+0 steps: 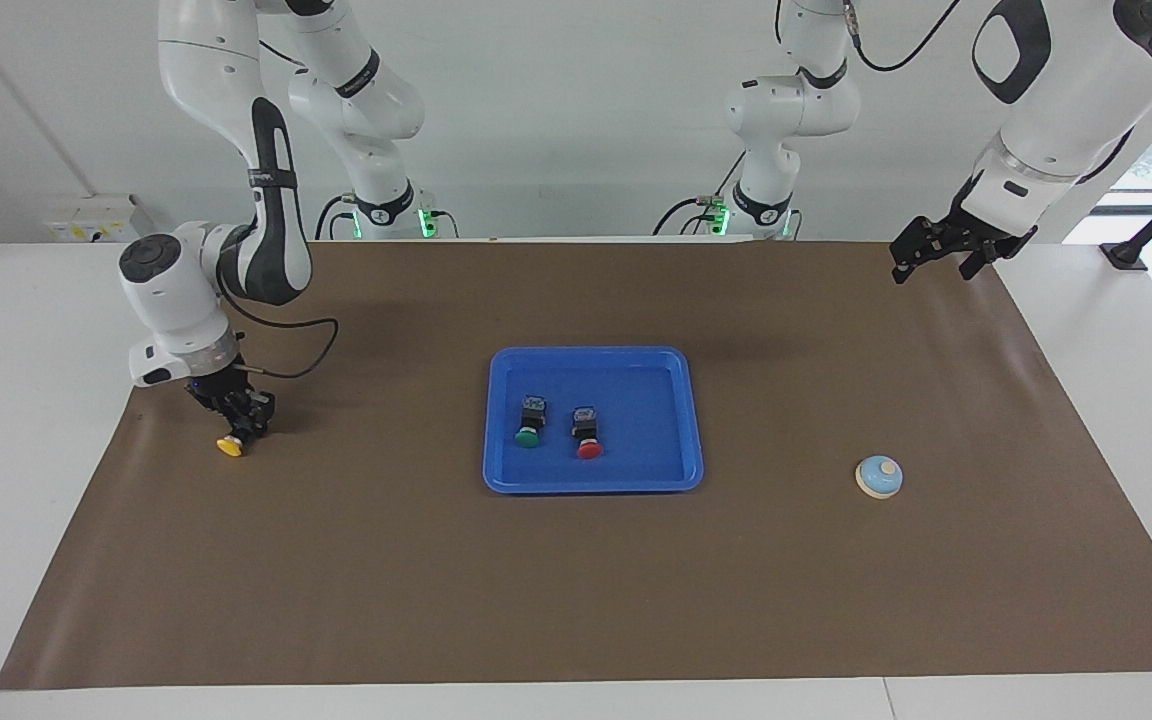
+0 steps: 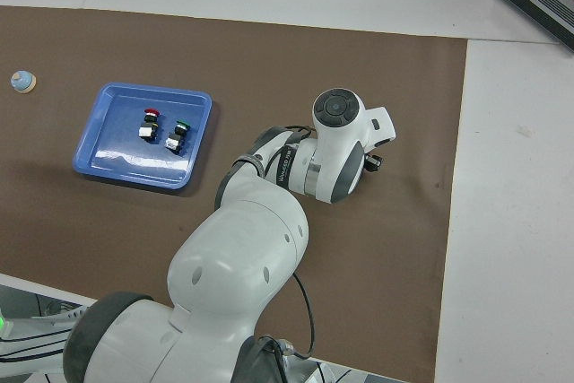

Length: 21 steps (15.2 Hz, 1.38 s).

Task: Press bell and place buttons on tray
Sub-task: 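Withdraw the right gripper and grasp the yellow-capped button, then place the yellow button in the tray with the right gripper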

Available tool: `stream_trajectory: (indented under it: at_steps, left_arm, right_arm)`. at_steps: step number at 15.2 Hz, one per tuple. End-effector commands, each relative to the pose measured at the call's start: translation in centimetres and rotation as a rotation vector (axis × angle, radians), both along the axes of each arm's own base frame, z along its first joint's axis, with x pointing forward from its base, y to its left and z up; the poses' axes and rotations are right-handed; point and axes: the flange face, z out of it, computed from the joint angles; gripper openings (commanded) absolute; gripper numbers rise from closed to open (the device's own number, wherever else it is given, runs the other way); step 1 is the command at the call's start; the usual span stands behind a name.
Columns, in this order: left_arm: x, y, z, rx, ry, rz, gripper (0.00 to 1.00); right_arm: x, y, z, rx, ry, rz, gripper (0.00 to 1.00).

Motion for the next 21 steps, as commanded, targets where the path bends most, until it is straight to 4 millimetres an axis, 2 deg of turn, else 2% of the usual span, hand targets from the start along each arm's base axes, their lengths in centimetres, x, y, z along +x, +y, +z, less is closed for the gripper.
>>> stream_trajectory:
  at_steps: [1, 2, 3, 5, 7, 8, 12, 14, 17, 19, 21]
  left_arm:
    - [-0.7, 0.2, 0.2, 0.011, 0.0, 0.007, 1.0]
    - [-0.7, 0.2, 0.2, 0.011, 0.0, 0.007, 1.0]
    - [-0.7, 0.2, 0.2, 0.011, 0.0, 0.007, 1.0]
    - [-0.7, 0.2, 0.2, 0.011, 0.0, 0.007, 1.0]
    - [-0.7, 0.2, 0.2, 0.011, 0.0, 0.007, 1.0]
    - [-0.7, 0.2, 0.2, 0.011, 0.0, 0.009, 1.0]
    - [-0.7, 0.2, 0.2, 0.011, 0.0, 0.007, 1.0]
    - [-0.7, 0.2, 0.2, 0.011, 0.0, 0.007, 1.0]
    - [-0.7, 0.2, 0.2, 0.011, 0.0, 0.007, 1.0]
    - [-0.7, 0.2, 0.2, 0.011, 0.0, 0.007, 1.0]
    - [-0.7, 0.2, 0.2, 0.011, 0.0, 0.007, 1.0]
  right_arm:
    - [0.6, 0.7, 1.0, -0.011, -0.025, 0.034, 0.0]
    - [1.2, 1.7, 1.8, -0.012, -0.031, 0.051, 0.0]
    - [2.1, 3.6, 3.1, -0.01, -0.021, 0.081, 0.0]
    - [4.0, 5.9, 6.3, 0.002, 0.009, 0.075, 0.0]
    - [5.9, 10.6, 9.4, 0.016, 0.032, 0.05, 0.0]
    - [6.5, 13.6, 10.6, 0.022, 0.036, 0.036, 0.0]
    - [7.8, 24.4, 15.2, 0.05, 0.053, 0.013, 0.0]
    - [7.4, 29.6, 16.5, 0.106, 0.071, 0.041, 0.0]
    - [5.8, 37.4, 18.2, 0.132, 0.059, 0.078, 0.0]
    - [4.4, 42.2, 17.8, 0.138, 0.093, 0.119, 0.0]
    - [3.5, 45.7, 17.5, 0.149, 0.102, 0.094, 0.0]
